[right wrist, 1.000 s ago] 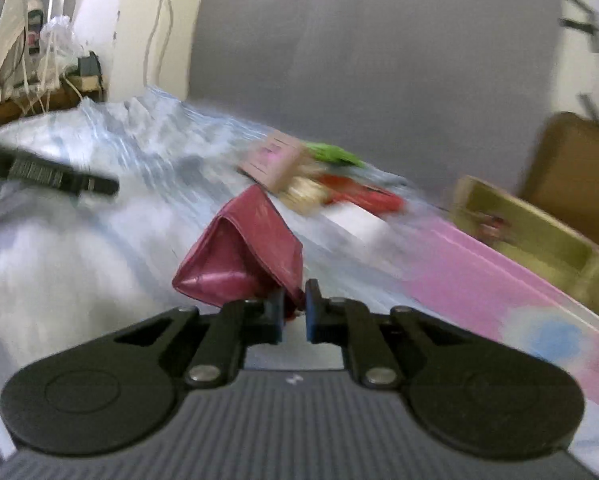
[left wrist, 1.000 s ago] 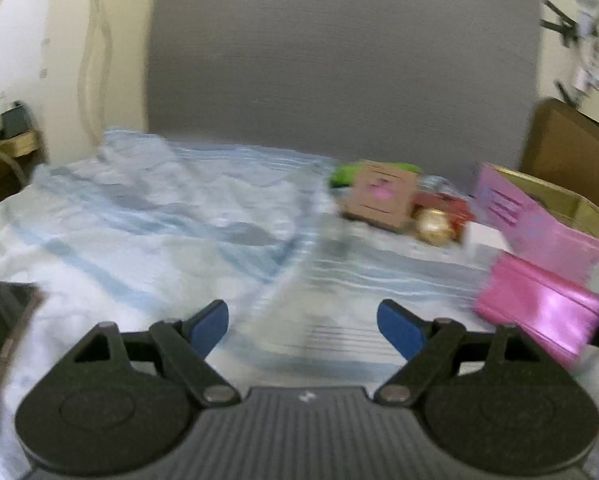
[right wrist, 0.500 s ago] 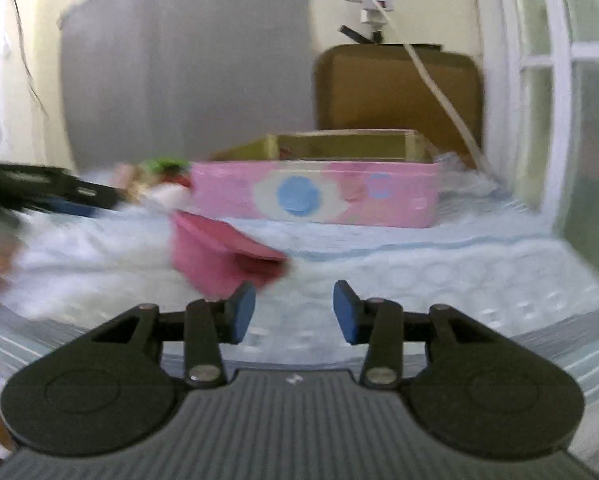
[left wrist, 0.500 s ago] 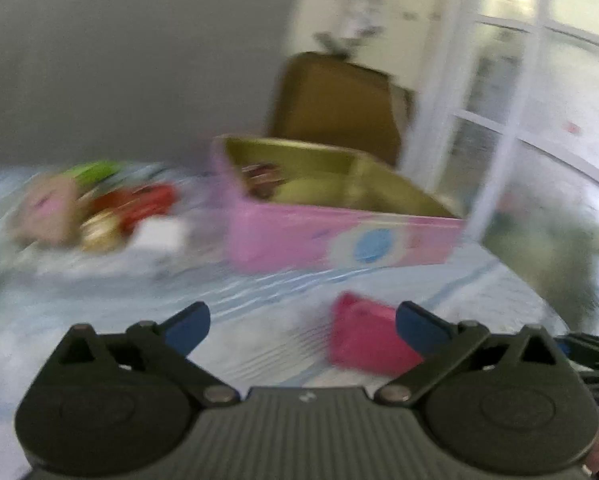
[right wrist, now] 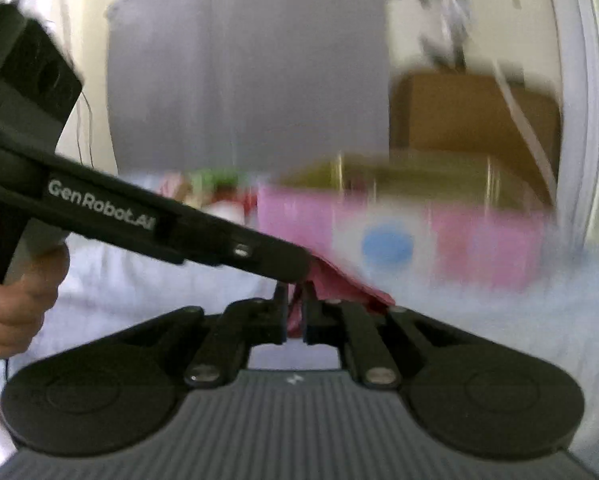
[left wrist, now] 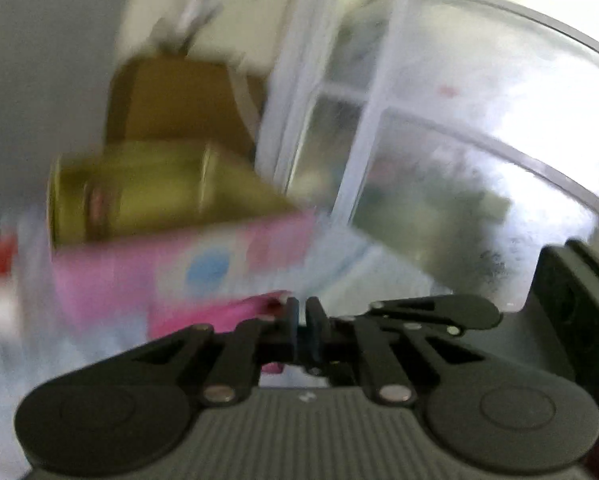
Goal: Organize rigid objects
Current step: 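Grasp the pink pouch with the right tool and lift it, then carry the pink pouch into the tin and open the right tool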
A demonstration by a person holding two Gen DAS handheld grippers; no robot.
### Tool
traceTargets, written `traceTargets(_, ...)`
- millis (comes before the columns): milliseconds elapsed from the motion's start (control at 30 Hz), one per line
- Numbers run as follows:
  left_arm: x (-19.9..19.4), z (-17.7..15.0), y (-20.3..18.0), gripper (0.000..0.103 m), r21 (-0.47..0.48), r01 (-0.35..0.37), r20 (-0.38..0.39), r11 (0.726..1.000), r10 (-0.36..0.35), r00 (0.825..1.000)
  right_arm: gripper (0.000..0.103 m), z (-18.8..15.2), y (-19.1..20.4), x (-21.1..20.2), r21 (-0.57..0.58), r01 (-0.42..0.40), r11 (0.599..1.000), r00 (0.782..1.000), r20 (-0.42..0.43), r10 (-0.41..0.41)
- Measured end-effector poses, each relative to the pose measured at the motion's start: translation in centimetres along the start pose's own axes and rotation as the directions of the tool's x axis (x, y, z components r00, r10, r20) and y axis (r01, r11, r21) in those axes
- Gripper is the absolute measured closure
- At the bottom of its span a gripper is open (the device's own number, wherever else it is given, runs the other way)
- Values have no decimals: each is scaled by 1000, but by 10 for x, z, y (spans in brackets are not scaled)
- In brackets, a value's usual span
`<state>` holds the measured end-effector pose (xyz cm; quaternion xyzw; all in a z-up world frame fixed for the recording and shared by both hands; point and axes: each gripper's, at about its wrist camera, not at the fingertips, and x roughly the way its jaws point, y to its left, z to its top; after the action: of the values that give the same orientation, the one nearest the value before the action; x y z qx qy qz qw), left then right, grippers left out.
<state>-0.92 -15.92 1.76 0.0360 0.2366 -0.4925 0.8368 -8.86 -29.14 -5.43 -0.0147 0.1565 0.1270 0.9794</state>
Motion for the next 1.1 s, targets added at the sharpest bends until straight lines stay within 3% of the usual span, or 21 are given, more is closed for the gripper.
traceTargets(100,-1,30,-6,93,65,-24,64,998,19,998,100,29,4,1,-93,65,994,993,103,-55)
traceTargets(167,0,41,4,86,57,-55,88,997,50,995,100,41,0,6,-116,112,987,984,148,-95)
traceTargets(233,-1,43,19,74,-2,-97,102,995,97,990,100,45,-14,7,-79,100,992,986,142,-88)
traceTargets(300,0,36,36,73,-53,-113,85,992,118,989,100,37,-26,5,-58,97,994,989,121,-89)
traceTargets(333,2,30,44,73,-74,-117,65,990,122,990,100,28,-33,2,-55,114,992,989,100,-108)
traceTargets(433,10,10,56,55,-137,-121,-22,983,120,993,94,5,-51,-11,20,115,993,993,34,-115)
traceTargets(467,8,1,57,51,-158,-115,-29,981,112,993,94,-2,-55,-19,47,98,994,995,30,-99)
traceTargets(600,4,-29,54,47,-286,-47,-73,957,27,997,62,-20,-60,-45,57,108,993,994,12,-109)
traceTargets(633,6,-36,52,47,-318,-20,-85,948,-7,996,58,-23,-64,-46,60,119,991,993,6,-120)
traceTargets(767,29,-53,30,47,-392,81,-154,916,-153,976,58,-23,-90,-42,133,166,977,986,-29,-164)
traceTargets(867,49,-55,12,47,-390,91,-184,916,-174,967,58,-17,-122,-25,262,126,957,992,-45,-119)
traceTargets(967,67,-53,-1,52,-310,42,-198,950,-108,974,61,-21,-150,0,428,20,904,997,-82,16)
traceTargets(1000,72,-53,-2,56,-269,-6,-218,963,-54,974,75,-24,-155,9,473,-7,881,993,-103,63)
traceTargets(1067,69,-57,6,61,-268,-50,-234,962,-15,972,77,-31,-152,10,524,-60,850,987,-93,128)
traceTargets(1100,63,-59,16,61,-283,-52,-225,958,-13,974,77,-33,-145,4,503,-69,861,988,-88,131)
